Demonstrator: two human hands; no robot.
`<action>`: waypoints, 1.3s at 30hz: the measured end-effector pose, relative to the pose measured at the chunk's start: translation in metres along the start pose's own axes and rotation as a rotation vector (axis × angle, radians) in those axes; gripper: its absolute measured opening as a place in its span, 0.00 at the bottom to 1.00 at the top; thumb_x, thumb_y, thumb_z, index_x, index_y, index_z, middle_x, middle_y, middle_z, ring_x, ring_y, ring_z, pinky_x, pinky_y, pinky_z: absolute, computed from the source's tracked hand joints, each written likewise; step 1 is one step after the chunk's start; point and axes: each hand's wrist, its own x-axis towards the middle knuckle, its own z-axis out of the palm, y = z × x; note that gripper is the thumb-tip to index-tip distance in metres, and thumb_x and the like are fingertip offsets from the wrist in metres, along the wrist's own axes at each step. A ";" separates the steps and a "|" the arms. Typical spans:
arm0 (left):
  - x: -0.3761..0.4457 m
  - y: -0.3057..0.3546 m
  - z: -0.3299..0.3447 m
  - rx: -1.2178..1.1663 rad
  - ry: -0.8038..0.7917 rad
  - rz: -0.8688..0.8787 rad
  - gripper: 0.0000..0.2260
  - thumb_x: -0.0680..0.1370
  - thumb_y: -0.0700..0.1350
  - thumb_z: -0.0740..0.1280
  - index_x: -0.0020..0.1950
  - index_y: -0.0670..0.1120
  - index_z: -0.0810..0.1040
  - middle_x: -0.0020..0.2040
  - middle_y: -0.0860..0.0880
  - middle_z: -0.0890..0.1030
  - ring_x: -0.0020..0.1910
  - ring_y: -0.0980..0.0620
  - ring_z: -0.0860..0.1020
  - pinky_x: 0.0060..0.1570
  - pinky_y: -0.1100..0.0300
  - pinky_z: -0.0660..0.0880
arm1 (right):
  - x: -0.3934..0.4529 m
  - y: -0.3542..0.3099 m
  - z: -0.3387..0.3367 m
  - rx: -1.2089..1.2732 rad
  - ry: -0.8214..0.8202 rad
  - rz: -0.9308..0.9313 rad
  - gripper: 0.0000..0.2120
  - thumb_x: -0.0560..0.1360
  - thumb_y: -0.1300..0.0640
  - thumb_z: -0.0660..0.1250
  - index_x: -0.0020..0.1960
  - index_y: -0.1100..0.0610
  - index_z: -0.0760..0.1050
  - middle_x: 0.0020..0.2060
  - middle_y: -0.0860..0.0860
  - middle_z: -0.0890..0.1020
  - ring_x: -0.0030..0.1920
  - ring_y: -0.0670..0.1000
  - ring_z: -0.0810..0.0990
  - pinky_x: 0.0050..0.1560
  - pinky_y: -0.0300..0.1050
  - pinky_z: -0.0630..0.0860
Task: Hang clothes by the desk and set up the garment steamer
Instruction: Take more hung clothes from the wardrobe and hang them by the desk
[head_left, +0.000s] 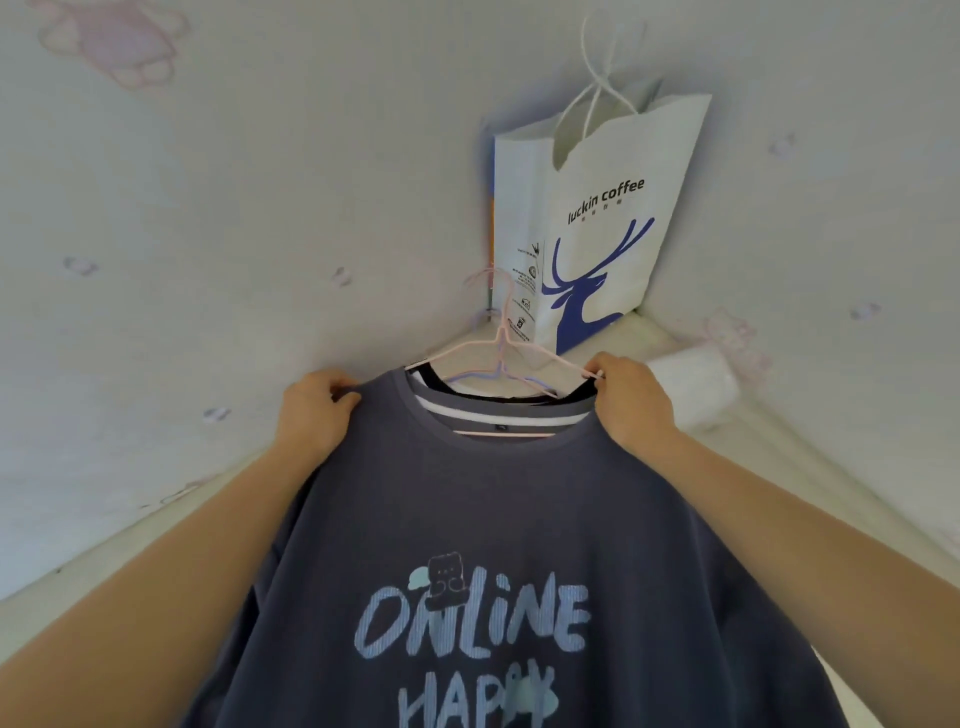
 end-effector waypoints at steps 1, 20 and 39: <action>0.004 0.000 0.003 0.015 0.000 0.001 0.06 0.76 0.39 0.68 0.51 0.40 0.83 0.51 0.41 0.83 0.52 0.42 0.79 0.55 0.54 0.73 | 0.004 0.000 -0.001 -0.008 -0.014 0.009 0.13 0.75 0.67 0.57 0.53 0.56 0.75 0.46 0.57 0.78 0.46 0.58 0.74 0.40 0.51 0.73; -0.020 -0.014 0.040 0.500 -0.014 0.125 0.16 0.81 0.43 0.55 0.66 0.44 0.74 0.60 0.44 0.74 0.56 0.40 0.72 0.50 0.47 0.71 | -0.009 0.014 0.037 -0.226 -0.122 -0.059 0.14 0.78 0.63 0.55 0.63 0.58 0.68 0.54 0.57 0.74 0.54 0.58 0.72 0.49 0.51 0.72; -0.180 -0.007 0.056 0.600 -0.256 0.319 0.24 0.82 0.54 0.47 0.77 0.49 0.57 0.78 0.47 0.58 0.76 0.44 0.56 0.73 0.43 0.52 | -0.186 0.009 0.040 -0.324 -0.181 -0.167 0.30 0.81 0.52 0.55 0.77 0.60 0.48 0.77 0.58 0.53 0.77 0.60 0.51 0.75 0.56 0.49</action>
